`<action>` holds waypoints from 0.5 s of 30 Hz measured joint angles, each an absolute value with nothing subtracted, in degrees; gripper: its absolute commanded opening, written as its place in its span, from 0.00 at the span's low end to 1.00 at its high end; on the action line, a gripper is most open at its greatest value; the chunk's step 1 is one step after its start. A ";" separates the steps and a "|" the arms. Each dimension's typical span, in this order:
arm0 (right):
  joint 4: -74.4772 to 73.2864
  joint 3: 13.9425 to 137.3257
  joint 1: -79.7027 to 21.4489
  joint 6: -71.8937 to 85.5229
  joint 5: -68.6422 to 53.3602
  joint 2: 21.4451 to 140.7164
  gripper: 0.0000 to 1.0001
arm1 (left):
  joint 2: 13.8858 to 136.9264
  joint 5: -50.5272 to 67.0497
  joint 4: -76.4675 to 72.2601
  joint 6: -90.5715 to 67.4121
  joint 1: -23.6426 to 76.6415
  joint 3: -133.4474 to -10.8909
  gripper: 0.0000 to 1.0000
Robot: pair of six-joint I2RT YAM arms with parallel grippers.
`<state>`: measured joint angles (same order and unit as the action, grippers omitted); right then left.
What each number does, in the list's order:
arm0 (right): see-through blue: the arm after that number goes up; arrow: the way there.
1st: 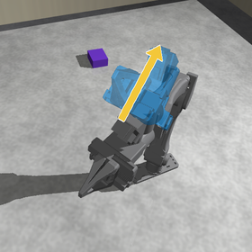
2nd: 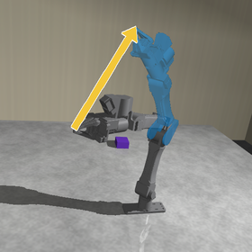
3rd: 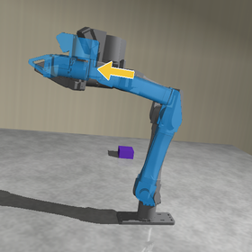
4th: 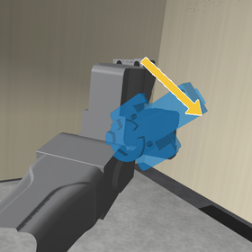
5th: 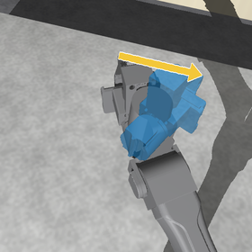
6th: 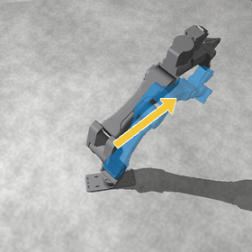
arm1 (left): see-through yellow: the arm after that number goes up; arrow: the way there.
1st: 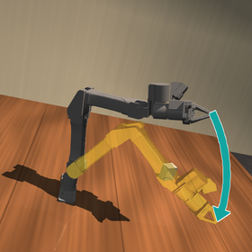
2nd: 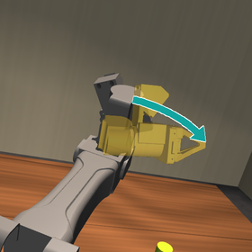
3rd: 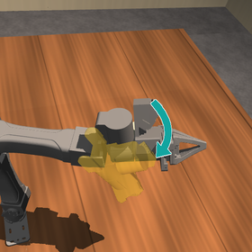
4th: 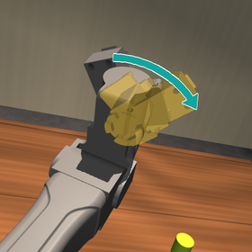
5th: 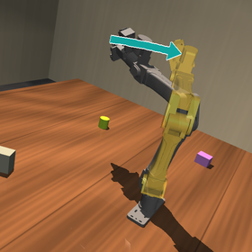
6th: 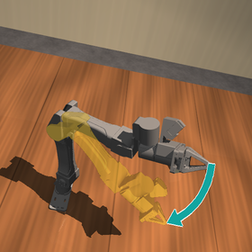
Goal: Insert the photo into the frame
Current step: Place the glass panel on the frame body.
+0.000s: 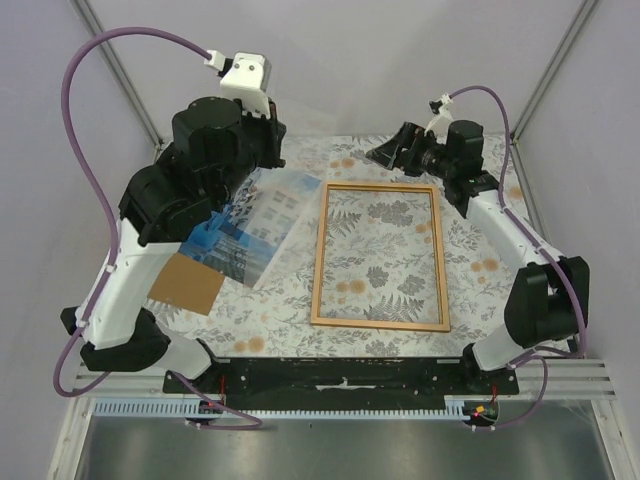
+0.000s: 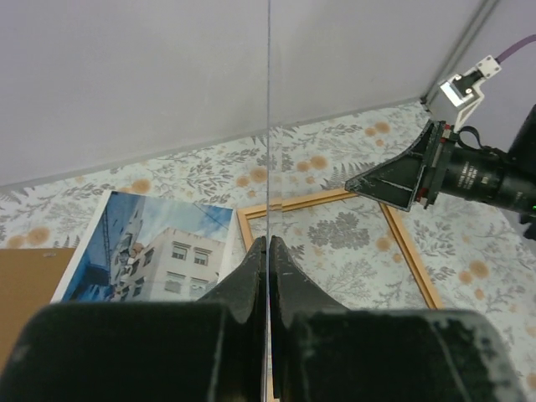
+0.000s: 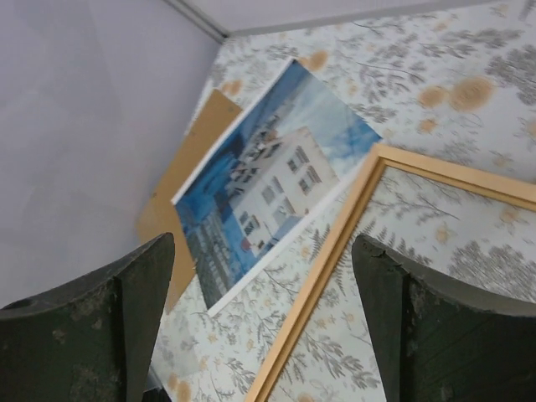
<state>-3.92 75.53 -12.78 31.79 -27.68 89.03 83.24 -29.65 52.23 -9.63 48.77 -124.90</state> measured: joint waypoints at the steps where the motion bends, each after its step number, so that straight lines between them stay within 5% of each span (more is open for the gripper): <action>1: 1.89 73.14 -11.73 33.56 -31.79 89.25 0.95 | 83.55 -28.18 53.01 -10.13 48.49 -126.02 0.02; 11: 55.96 66.48 -11.18 61.52 -52.95 101.69 0.98 | 83.83 -20.29 55.70 -16.56 46.35 -131.41 0.02; 15: 66.32 66.70 -11.14 71.92 -54.35 108.03 0.98 | 83.83 -19.09 55.68 -18.26 46.19 -131.35 0.02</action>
